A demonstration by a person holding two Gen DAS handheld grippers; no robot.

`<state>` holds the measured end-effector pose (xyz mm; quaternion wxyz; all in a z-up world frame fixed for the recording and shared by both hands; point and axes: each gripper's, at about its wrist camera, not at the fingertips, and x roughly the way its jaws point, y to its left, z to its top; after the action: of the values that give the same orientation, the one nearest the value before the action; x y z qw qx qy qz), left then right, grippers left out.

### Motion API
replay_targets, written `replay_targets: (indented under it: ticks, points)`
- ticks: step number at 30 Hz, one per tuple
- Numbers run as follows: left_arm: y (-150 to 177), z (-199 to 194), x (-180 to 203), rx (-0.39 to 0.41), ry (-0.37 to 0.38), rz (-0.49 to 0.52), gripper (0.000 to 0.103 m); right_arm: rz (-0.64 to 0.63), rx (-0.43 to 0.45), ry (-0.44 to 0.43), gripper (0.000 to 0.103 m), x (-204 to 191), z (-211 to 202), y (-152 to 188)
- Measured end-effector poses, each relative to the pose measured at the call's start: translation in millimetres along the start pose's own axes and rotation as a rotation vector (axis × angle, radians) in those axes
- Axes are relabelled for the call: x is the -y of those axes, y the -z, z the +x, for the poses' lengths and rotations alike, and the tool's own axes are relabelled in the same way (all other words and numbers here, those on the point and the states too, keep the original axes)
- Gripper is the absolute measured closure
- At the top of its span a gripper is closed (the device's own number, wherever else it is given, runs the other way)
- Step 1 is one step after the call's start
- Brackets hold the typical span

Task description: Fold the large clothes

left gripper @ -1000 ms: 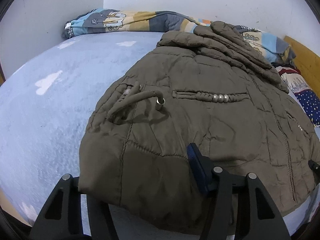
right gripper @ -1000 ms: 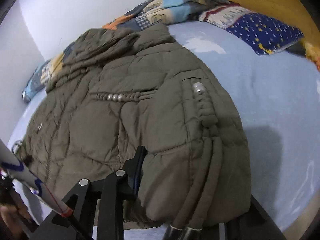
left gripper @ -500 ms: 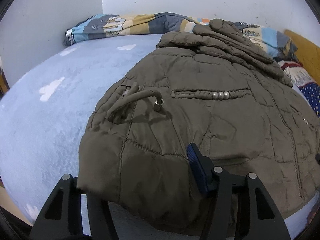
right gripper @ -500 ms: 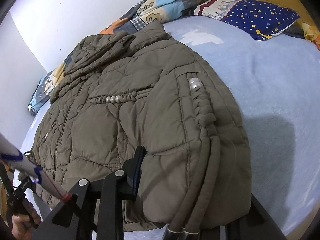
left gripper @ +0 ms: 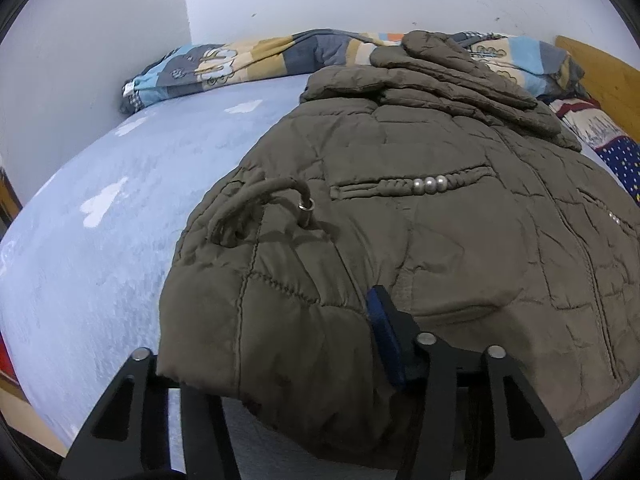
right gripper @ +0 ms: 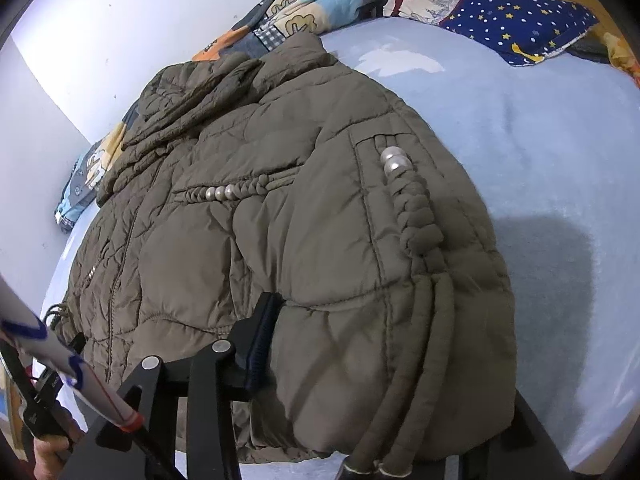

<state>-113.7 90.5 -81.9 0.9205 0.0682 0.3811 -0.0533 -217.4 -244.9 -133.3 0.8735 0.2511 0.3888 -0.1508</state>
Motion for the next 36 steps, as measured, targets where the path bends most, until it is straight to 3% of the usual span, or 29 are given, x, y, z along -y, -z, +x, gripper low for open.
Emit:
replay_targets:
  ticks: [5,8,18,36]
  points:
    - [0.0,-5.0,3.4,0.021,-0.006,0.022,0.065,-0.033,0.029,0.014,0.075,-9.4,-4.8,1.2]
    - [-0.9,-8.6,4.1,0.035,-0.004,0.028,0.069,-0.044,0.050,0.010,0.079,-12.3,-10.0,0.5]
    - [-3.1,-14.2,9.7,0.069,-0.007,0.058,0.076,-0.044,0.069,-0.005,0.079,-10.7,-14.6,-0.4]
    - [-2.7,-17.3,12.3,0.096,-0.010,0.071,0.078,-0.038,0.087,-0.025,0.080,-8.2,-19.0,-1.0]
